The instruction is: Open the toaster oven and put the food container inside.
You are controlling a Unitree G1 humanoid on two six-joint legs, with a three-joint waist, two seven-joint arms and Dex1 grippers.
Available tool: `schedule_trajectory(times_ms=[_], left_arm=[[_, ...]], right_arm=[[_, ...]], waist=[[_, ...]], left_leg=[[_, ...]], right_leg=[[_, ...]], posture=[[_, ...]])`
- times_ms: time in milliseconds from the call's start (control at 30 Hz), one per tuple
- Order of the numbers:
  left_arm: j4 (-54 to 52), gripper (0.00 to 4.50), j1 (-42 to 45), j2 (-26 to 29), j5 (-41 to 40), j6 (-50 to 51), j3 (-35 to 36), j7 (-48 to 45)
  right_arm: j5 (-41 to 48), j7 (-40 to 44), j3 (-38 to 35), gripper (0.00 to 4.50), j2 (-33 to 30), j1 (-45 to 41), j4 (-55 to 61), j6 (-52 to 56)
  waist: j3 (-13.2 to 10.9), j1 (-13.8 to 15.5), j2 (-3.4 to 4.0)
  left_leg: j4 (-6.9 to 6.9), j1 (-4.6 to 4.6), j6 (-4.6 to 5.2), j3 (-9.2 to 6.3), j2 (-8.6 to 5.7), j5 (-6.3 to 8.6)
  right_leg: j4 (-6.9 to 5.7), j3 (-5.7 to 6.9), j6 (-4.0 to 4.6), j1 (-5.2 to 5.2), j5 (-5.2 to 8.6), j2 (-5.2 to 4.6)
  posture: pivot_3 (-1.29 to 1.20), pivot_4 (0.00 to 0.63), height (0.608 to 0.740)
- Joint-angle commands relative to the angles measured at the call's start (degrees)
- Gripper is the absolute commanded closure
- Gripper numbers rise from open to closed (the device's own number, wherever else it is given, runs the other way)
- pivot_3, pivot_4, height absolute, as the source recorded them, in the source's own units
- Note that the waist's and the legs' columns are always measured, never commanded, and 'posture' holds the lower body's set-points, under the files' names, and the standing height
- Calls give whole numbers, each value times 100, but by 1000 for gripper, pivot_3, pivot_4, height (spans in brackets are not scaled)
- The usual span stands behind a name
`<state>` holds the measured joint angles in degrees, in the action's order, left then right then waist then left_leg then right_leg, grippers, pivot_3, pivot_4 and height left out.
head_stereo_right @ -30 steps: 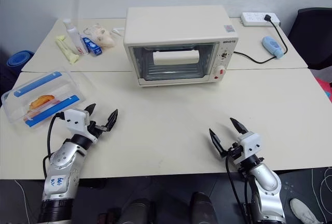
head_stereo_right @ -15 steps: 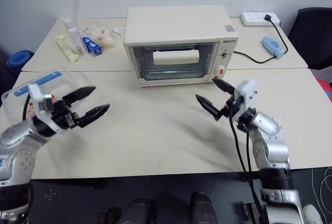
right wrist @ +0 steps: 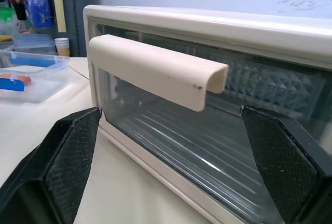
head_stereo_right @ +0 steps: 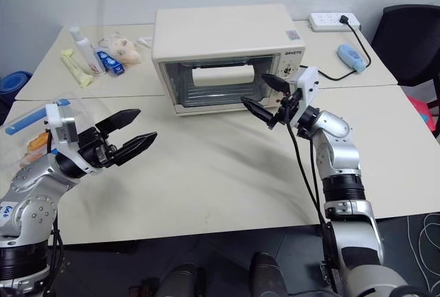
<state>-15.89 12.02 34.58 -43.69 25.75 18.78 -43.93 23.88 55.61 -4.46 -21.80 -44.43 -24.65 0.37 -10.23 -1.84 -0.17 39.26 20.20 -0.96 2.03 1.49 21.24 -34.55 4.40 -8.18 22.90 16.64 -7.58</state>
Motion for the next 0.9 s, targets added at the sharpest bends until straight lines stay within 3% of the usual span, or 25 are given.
schedule_trajectory(times_ms=[33, 367, 500, 867, 900], left_arm=[[-227, 0, -59, -5, -155, -5, 198, 74], [80, 0, -31, 142, -266, 120, 572, 163], [606, 825, 382, 220, -100, -25, 607, 150], [2253, 4388, 2111, -23, 1131, -792, -558, -176], [2391, 4465, 2232, -89, 1239, -893, -655, -200]], right_arm=[[4, 267, 97, 36, 62, -102, 173, -115], [-84, 985, 328, 36, -361, 938, 1302, -181], [-278, 1132, 465, 0, -503, 1324, 1496, -420], [-459, 1146, 491, 0, -422, 1290, 1167, -873], [-465, 1142, 486, 0, -422, 1304, 1143, -901]], waist=[[0, 8, 0], [0, 14, 0], [0, 23, 0], [0, 16, 0], [0, 16, 0]], left_leg=[[0, 0, 0, 0, 0, 0], [-2, 1, -3, 0, 0, 2], [0, 0, -3, 3, 0, 1], [-2, 2, -4, 7, -2, 1], [-2, 2, -4, 8, -2, 1]], right_leg=[[0, 0, 0, 0, 0, 0], [1, 0, 0, 3, 0, 0], [1, -1, 0, 3, 0, 1], [-1, 10, 0, 11, 0, 2], [-2, 10, 0, 11, 0, 2]], posture=[[0, 150, 740], [0, 150, 740], [0, 150, 740], [0, 150, 740], [0, 150, 740]])
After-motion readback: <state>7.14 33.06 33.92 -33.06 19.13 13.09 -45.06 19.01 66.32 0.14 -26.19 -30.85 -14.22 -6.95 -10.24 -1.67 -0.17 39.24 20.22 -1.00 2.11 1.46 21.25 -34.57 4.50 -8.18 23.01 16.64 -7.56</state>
